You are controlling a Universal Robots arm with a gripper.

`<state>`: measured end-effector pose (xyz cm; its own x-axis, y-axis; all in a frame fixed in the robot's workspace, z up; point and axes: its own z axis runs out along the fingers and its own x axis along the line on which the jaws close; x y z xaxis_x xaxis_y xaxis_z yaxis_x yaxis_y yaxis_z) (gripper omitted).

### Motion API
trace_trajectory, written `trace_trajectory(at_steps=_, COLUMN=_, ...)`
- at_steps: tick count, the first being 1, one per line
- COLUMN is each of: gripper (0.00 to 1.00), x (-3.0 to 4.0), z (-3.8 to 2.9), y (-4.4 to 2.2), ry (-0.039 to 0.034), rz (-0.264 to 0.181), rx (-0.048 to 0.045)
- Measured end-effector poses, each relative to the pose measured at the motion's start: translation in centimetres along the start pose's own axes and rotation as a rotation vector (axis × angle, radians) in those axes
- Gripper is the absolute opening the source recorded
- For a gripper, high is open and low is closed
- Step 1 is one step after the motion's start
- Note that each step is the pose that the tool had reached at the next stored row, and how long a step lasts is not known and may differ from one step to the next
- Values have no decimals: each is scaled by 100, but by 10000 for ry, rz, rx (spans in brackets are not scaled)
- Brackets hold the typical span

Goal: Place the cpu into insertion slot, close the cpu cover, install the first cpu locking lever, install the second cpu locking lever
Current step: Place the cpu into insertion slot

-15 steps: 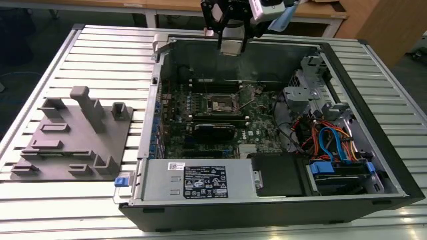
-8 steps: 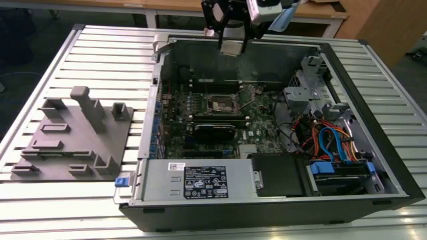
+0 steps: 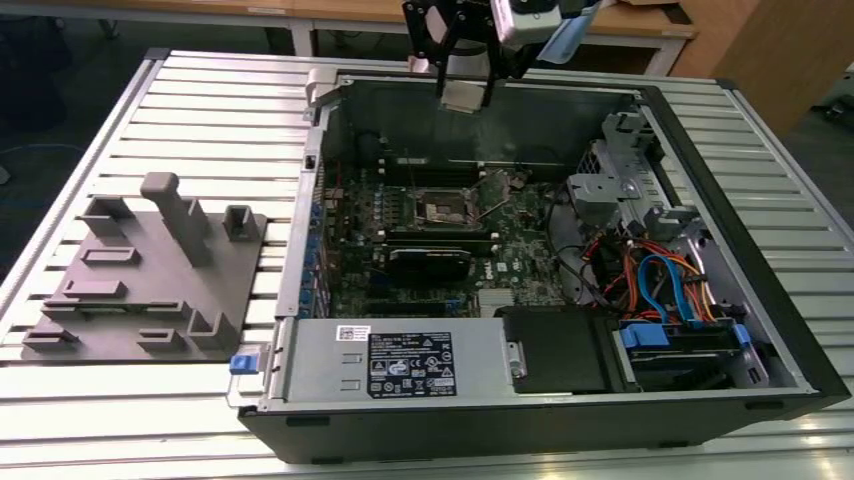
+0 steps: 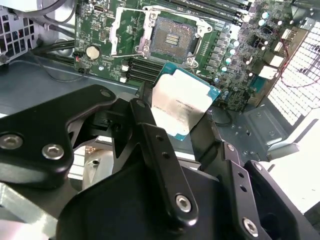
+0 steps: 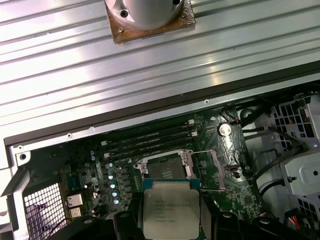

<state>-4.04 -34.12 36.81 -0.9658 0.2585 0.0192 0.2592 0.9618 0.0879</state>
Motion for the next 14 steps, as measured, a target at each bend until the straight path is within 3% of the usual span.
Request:
trace_trajectory(at_steps=7, gripper=54, x=0, z=1, y=0, ry=-8, rz=76, rx=-3)
trace_trajectory(at_steps=14, gripper=54, x=-1, z=5, y=-2, ry=-103, rz=1170, rx=-25)
